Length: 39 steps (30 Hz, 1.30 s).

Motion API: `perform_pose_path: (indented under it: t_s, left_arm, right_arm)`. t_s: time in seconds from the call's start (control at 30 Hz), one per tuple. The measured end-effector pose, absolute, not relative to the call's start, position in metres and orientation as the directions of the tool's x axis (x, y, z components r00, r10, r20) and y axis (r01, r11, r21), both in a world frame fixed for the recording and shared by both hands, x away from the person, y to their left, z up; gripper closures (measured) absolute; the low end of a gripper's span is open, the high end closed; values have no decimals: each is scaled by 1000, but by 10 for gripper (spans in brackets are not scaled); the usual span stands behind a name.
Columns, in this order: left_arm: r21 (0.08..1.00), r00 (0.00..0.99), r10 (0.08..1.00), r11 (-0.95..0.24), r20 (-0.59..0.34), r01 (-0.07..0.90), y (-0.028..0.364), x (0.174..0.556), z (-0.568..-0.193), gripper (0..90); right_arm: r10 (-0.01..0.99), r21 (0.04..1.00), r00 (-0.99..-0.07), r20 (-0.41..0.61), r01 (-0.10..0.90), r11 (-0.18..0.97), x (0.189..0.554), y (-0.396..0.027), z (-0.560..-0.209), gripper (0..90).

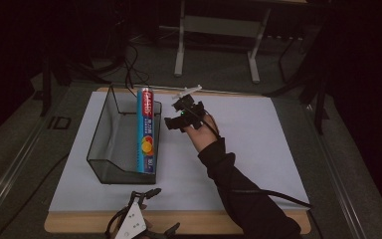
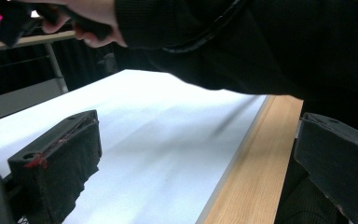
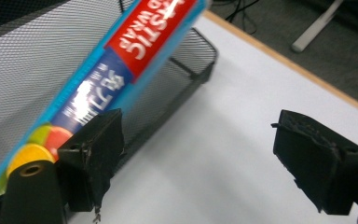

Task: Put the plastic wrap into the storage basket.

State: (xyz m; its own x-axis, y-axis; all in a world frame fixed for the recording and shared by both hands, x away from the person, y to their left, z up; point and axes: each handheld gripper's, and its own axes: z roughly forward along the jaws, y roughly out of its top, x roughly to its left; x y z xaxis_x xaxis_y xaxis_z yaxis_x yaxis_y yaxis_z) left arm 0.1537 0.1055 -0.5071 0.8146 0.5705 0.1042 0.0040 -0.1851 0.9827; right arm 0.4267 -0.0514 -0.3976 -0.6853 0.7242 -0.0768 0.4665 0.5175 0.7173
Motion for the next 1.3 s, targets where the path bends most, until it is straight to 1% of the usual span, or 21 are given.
perform_pose_path:
  t_s: [0.07, 0.27, 0.6, 1.03, 1.3]
  left_arm:
    - [982, 815, 570, -188, 105, 6, 105, 154, -507, 11]
    - [982, 817, 568, -191, 103, 9, 104, 155, -508, 11]
    - [981, 817, 568, -192, 100, 14, 102, 157, -509, 11]
    - [981, 814, 571, -194, 103, 12, 102, 157, -509, 11]
    - [980, 814, 571, -201, 105, 14, 101, 157, -510, 11]
  right_arm:
    - [739, 728, -670, -73, 471, 498, 426, -63, -397, 162]
    - [751, 727, -653, -98, 468, 501, 425, -95, -400, 162]
    - [765, 732, -640, -69, 489, 475, 415, -148, -416, 162]
    - [767, 766, -637, -70, 458, 451, 385, -187, -435, 163]
    - [769, 755, -638, -40, 484, 441, 374, -203, -456, 163]
